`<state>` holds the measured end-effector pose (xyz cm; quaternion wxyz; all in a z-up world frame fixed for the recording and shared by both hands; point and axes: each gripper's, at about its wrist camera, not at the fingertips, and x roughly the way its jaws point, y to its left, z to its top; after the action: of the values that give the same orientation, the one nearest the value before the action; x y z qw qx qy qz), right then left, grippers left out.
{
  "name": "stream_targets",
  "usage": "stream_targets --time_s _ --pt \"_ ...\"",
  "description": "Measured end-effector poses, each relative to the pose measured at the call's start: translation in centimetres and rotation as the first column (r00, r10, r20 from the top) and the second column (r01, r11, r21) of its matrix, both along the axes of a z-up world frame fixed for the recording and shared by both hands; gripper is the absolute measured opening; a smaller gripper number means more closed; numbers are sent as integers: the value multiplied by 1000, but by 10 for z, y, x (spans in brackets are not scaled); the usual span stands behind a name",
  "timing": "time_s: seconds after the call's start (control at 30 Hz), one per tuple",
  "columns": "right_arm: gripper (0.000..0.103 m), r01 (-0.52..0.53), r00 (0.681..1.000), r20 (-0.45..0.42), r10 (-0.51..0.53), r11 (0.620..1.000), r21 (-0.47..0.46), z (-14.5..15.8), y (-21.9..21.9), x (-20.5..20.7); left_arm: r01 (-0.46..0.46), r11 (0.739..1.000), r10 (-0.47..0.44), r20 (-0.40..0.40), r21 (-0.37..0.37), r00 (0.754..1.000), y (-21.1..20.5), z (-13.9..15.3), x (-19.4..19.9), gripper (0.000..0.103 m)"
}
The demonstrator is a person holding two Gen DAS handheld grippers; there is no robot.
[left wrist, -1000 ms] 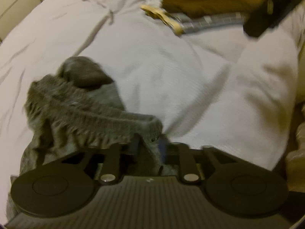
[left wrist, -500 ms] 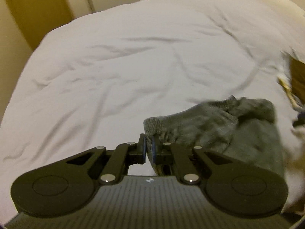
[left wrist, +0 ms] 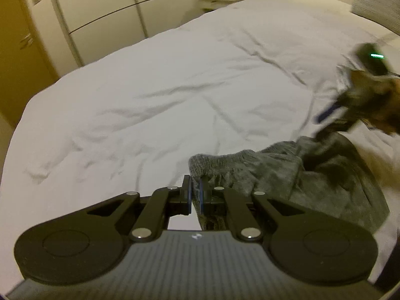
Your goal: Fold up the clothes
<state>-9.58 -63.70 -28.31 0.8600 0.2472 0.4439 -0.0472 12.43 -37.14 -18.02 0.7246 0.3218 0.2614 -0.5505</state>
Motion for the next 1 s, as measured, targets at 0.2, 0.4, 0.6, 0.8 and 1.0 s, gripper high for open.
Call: stream_targets --time_s 0.2,0.4,0.6,0.8,1.0 --pt "57 -29 998 -39 41 965 261 -52 -22 46 41 999 -41 3 -12 999 26 -1 -1 3" --pt "6 -52 997 76 32 960 276 -17 -7 17 3 1000 -3 -12 -11 1000 37 5 -2 3" --pt "4 -19 981 196 17 1000 12 97 9 -69 -17 996 18 12 -90 1000 52 44 -35 3" --pt "3 70 952 303 -49 996 -57 174 28 -140 5 980 2 34 -199 999 68 89 -71 3" --pt "3 243 903 398 -160 956 -165 232 93 -194 149 951 -143 41 -272 989 107 120 -80 3"
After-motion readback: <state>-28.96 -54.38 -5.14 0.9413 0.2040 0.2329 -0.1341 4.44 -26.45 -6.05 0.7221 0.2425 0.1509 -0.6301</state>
